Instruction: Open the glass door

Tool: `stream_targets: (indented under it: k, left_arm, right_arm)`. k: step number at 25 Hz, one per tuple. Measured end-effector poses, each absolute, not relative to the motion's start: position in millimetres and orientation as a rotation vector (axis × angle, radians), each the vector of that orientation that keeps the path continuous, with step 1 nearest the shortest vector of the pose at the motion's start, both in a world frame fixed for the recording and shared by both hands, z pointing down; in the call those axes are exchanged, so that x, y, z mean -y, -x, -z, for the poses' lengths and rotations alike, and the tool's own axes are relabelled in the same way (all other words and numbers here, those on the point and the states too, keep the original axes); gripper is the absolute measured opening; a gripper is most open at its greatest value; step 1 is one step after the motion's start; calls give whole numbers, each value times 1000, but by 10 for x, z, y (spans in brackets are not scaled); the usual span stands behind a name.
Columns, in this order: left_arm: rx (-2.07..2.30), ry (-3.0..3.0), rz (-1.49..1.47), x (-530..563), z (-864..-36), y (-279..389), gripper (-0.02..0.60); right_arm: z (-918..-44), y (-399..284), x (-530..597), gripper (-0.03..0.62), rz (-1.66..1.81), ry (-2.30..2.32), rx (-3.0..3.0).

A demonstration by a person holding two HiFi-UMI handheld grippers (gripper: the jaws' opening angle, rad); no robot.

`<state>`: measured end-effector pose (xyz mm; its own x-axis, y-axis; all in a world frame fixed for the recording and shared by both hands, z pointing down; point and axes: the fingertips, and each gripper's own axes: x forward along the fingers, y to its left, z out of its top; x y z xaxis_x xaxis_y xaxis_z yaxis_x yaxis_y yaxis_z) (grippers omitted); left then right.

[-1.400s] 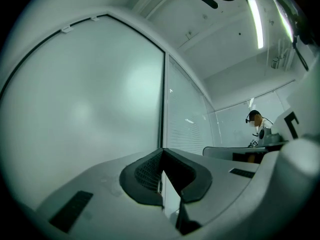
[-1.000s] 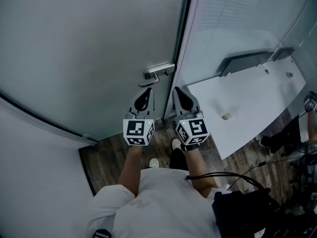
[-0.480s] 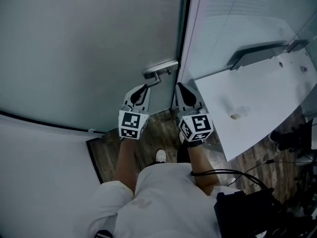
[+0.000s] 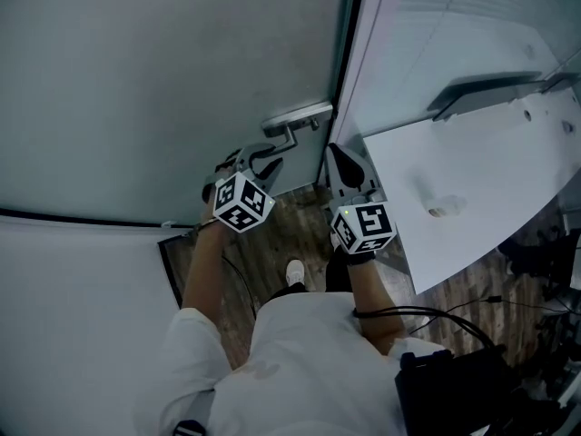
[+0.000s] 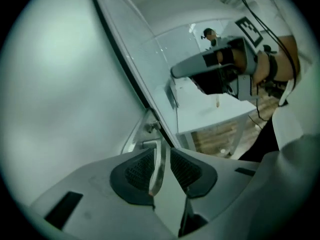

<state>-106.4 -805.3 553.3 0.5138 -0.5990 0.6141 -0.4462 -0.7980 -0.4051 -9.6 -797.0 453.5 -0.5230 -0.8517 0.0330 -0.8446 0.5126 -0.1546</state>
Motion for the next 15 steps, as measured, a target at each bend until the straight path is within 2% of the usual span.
stream_targets:
  k: [15]
  left_arm:
    - [-694,2502,1562,8024,-5855,1354,75]
  right_arm:
    - [-4578,-25,7928,2,241,1548,-2684]
